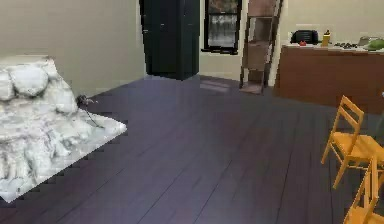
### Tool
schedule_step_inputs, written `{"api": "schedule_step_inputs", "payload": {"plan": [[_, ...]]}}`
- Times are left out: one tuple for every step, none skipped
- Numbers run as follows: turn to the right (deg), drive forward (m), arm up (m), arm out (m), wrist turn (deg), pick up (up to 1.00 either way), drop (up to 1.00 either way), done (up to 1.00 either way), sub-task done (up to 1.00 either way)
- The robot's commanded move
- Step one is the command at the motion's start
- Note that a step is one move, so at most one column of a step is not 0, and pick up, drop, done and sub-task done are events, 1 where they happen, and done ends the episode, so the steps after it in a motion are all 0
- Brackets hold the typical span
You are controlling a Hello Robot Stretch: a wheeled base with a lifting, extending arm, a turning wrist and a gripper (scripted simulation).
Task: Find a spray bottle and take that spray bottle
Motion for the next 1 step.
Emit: {"api": "schedule_step_inputs", "payload": {"plan": [[45.0,0.0,0.0,0.0,0.0,0.0,0.0,0.0,0.0]]}}
